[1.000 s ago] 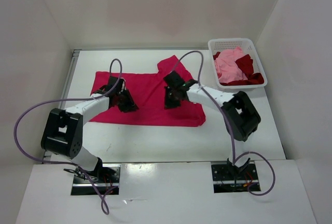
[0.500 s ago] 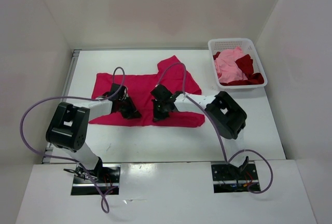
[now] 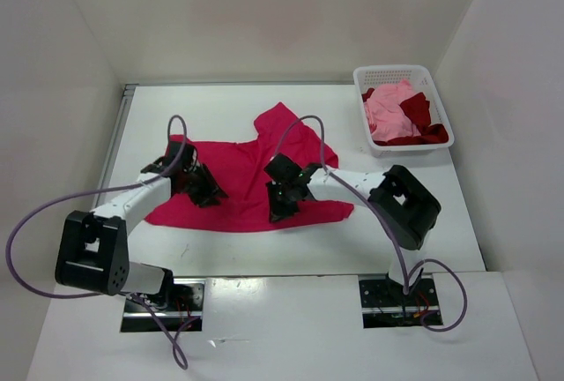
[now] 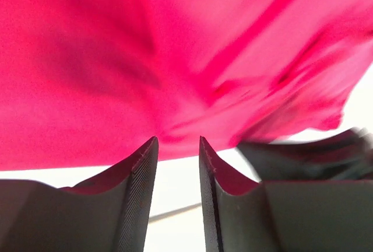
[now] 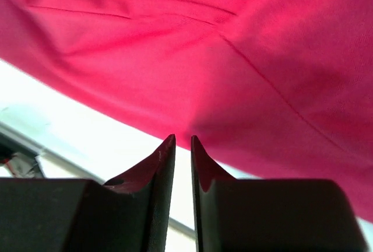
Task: Fold and stack the t-shirts
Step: Grap the side of the flattened tshirt furthest away from the robot with both arms
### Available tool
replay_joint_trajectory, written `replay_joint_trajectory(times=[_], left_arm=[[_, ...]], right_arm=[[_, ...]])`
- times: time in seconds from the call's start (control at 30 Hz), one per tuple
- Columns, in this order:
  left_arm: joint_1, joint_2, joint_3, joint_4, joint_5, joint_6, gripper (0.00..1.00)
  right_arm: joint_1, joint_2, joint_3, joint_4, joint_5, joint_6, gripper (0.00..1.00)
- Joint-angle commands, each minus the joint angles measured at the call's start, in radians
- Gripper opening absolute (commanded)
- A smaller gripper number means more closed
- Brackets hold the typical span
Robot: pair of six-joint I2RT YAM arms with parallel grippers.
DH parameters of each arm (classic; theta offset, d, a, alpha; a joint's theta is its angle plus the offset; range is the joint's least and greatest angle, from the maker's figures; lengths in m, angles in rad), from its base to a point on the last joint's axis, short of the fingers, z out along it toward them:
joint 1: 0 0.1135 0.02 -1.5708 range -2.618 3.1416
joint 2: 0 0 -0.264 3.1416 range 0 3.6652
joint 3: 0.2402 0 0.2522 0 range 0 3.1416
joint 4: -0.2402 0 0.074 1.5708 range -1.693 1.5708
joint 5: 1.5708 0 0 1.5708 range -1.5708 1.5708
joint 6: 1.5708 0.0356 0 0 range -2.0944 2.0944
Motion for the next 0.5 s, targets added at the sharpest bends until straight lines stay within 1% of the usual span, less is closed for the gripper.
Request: replay_joint_trajectory(times=[0.0, 0.03, 0.1, 0.13, 0.17, 0.23, 0.27, 0.3, 0.33, 0.4, 0.47], left_arm=[[0.063, -0.039, 0.144, -0.039, -0.088, 0.039, 0.42], [0.106, -0.039, 0.160, -0.040, -0.088, 0.059, 0.42], [0.161, -0.018, 0.160, -0.040, -0.070, 0.074, 0.42], [0.192, -0.018, 0.141, -0.040, -0.051, 0.074, 0.42], [0.249, -0.007, 0.122, -0.026, -0.030, 0.085, 0.42], [0.304, 0.004, 0.043, 0.009, 0.028, 0.085, 0.38], [0.361, 0.029, 0.020, 0.010, 0.045, 0.085, 0.36], [0.385, 0.039, -0.001, 0.037, 0.084, 0.085, 0.35], [0.405, 0.039, -0.032, 0.048, 0.093, 0.085, 0.35], [0.451, 0.051, -0.044, 0.059, 0.093, 0.085, 0.34], [0.472, 0.076, -0.055, 0.068, 0.093, 0.076, 0.34]], right_arm=[[-0.028, -0.078, 0.102, -0.091, 0.034, -0.052, 0.22], [-0.044, -0.078, 0.102, -0.091, 0.045, -0.052, 0.24], [-0.100, -0.098, 0.102, -0.091, 0.056, -0.062, 0.24], [-0.120, -0.107, 0.085, -0.091, 0.056, -0.062, 0.21], [-0.145, -0.119, 0.049, -0.082, 0.079, -0.062, 0.19], [-0.222, -0.159, -0.016, -0.040, 0.089, -0.023, 0.14], [-0.249, -0.168, -0.034, -0.028, 0.102, -0.023, 0.13], [-0.277, -0.168, -0.051, -0.002, 0.111, 0.001, 0.12], [-0.330, -0.179, -0.082, 0.015, 0.111, 0.001, 0.11], [-0.372, -0.179, -0.094, 0.041, 0.120, 0.012, 0.11], [-0.406, -0.147, -0.104, 0.041, 0.158, 0.012, 0.11]])
